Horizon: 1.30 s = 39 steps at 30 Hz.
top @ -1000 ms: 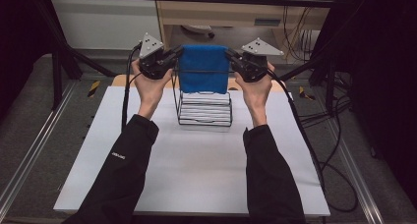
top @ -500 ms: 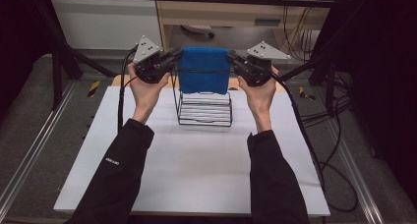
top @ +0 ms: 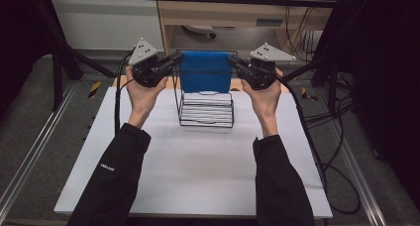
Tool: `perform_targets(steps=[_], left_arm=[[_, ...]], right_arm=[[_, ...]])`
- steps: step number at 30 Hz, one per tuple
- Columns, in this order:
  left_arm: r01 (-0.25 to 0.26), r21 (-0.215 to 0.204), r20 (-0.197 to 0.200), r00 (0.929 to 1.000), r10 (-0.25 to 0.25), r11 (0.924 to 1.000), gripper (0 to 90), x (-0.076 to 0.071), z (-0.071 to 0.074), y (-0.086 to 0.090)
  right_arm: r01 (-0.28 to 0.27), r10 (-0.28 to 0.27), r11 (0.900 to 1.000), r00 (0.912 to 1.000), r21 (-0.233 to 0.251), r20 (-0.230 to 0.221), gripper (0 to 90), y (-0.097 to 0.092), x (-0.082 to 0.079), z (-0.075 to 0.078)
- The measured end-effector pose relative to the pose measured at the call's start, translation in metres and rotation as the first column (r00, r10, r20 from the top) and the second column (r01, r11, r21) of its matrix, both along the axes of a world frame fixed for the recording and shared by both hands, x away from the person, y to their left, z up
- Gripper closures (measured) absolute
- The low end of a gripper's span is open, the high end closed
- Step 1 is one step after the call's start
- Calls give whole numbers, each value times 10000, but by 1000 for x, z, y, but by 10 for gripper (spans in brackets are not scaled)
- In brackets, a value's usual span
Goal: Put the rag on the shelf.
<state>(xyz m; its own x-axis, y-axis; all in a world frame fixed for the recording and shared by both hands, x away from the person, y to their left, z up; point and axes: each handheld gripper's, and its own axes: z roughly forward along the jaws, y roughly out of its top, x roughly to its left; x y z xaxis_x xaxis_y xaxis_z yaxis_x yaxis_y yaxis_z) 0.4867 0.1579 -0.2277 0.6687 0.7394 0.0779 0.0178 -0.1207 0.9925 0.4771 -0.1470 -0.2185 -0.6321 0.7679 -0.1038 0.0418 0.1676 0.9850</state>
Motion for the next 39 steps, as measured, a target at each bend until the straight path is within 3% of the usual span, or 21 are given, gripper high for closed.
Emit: perform_targets(steps=[8,19,31,37,39], left_arm=[[82,412,-198,9998,-74,9991,850,-9,-4,1],[223,796,-904,9958,-150,9966,842,-15,-15,2],[357,1138,-1561,9876,-176,9929,827,-16,-27,2],[486,1181,-2050,9785,-235,9918,772,-15,-23,5],[468,1125,-2047,9785,-229,9926,733,-15,-18,7]], right_arm=[[-187,180,9996,9994,-226,-297,859,0,-10,-4],[-476,442,9982,9949,-357,-908,857,-1,-16,-12],[-795,701,9948,9881,-636,-1371,854,-3,-19,-22],[-885,770,9932,9868,-760,-1425,854,-3,-19,-26],[-912,789,9926,9863,-805,-1446,854,-3,-19,-27]])
